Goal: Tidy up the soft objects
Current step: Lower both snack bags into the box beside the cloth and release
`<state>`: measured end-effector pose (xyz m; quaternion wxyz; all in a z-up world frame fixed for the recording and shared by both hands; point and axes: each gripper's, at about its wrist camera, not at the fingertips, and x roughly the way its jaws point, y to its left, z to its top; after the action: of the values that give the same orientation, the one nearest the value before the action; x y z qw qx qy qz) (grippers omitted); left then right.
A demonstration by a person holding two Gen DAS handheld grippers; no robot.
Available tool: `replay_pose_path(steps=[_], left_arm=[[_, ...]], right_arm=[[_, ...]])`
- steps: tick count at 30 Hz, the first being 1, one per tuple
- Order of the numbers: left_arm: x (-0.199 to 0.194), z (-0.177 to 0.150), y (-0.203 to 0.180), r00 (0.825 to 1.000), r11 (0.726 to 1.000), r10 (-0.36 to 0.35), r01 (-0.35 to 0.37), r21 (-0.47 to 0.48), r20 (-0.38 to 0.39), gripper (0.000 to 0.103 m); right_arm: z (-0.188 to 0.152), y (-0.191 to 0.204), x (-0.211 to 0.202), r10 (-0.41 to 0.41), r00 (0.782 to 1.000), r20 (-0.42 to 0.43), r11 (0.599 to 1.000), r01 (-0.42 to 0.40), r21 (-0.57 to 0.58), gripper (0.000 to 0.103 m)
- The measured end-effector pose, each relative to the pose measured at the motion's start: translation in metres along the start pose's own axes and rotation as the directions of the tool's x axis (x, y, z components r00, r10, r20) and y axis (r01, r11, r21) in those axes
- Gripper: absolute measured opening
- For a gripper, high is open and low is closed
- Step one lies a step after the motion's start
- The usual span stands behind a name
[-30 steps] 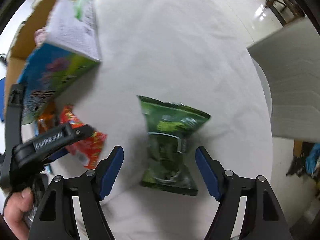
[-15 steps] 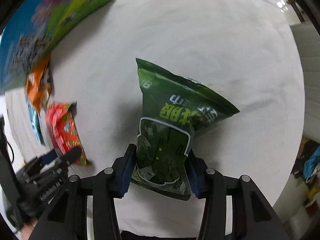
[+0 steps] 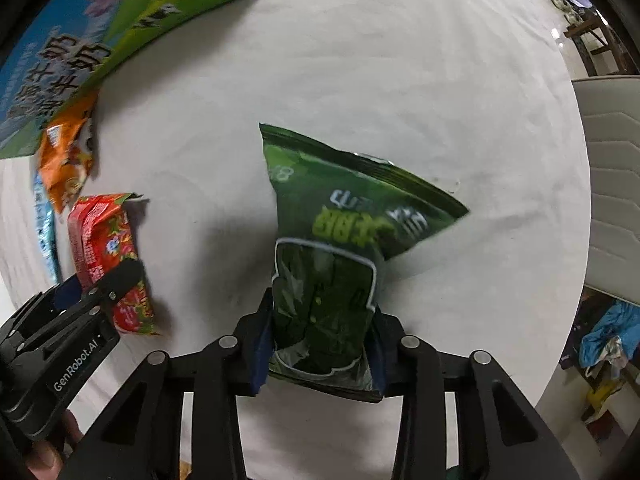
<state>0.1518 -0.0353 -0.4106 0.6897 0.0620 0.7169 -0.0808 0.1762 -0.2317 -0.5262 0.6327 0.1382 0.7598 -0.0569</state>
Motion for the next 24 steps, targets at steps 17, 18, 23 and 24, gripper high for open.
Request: replay_pose_path(steps=[17, 18, 23, 24], left_arm=[[-0.181, 0.014, 0.033, 0.945, 0.979, -0.194, 0.204, -0.010, 0.263, 0.044], [-0.190, 0.021, 0.037, 0.940, 0.978, -0.197, 0.208, -0.012, 0.279, 0.044], [-0.208, 0.076, 0.036, 0.934, 0.983, -0.165, 0.184, -0.031, 0.318, 0.044], [-0.208, 0.088, 0.041, 0.935, 0.983, -0.157, 0.179, -0.041, 0.319, 0.044]], right_arm=[[-0.012, 0.060, -0.158, 0.177, 0.965, 0.195, 0.975, -0.146, -0.165, 0.038], [-0.007, 0.065, -0.171, 0.188, 0.959, 0.210, 0.972, -0.151, -0.182, 0.038], [0.025, 0.091, -0.224, 0.192, 0.942, 0.276, 0.962, -0.125, -0.241, 0.038], [0.037, 0.098, -0.231, 0.185, 0.940, 0.285, 0.962, -0.114, -0.249, 0.038]])
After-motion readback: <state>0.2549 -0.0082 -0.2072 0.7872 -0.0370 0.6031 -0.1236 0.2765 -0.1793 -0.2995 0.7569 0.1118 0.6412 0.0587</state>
